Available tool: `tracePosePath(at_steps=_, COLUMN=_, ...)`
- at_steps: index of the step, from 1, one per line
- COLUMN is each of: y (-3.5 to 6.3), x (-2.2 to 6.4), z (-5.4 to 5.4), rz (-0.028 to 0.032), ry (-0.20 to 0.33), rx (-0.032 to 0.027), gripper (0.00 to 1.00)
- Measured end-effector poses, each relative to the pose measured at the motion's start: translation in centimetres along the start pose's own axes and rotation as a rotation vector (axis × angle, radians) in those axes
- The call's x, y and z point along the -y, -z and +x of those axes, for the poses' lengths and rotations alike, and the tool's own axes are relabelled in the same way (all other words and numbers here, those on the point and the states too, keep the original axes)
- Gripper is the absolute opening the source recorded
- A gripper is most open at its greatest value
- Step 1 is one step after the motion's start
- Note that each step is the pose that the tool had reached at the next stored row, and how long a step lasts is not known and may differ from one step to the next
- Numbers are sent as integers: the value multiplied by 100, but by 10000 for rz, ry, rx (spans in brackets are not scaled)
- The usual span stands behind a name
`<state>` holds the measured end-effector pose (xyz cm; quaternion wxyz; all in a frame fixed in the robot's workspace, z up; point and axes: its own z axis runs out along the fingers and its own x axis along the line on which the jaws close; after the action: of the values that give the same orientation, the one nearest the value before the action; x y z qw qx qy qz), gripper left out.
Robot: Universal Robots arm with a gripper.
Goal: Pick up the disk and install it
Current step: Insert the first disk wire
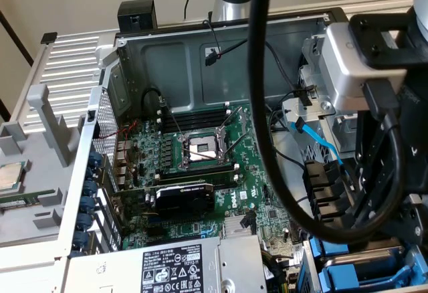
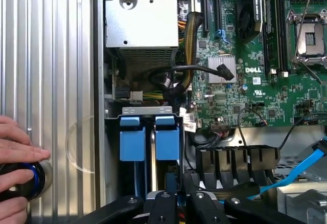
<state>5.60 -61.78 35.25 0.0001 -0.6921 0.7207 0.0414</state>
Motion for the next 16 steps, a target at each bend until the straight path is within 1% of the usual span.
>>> tracePosePath(at_steps=10, y=-21, x=1, z=6, rz=12, ry=1, rx=2, gripper=16)
tracePosePath(at_steps=16, y=-39, x=2, z=7, rz=12, ry=2, rx=17, gripper=16)
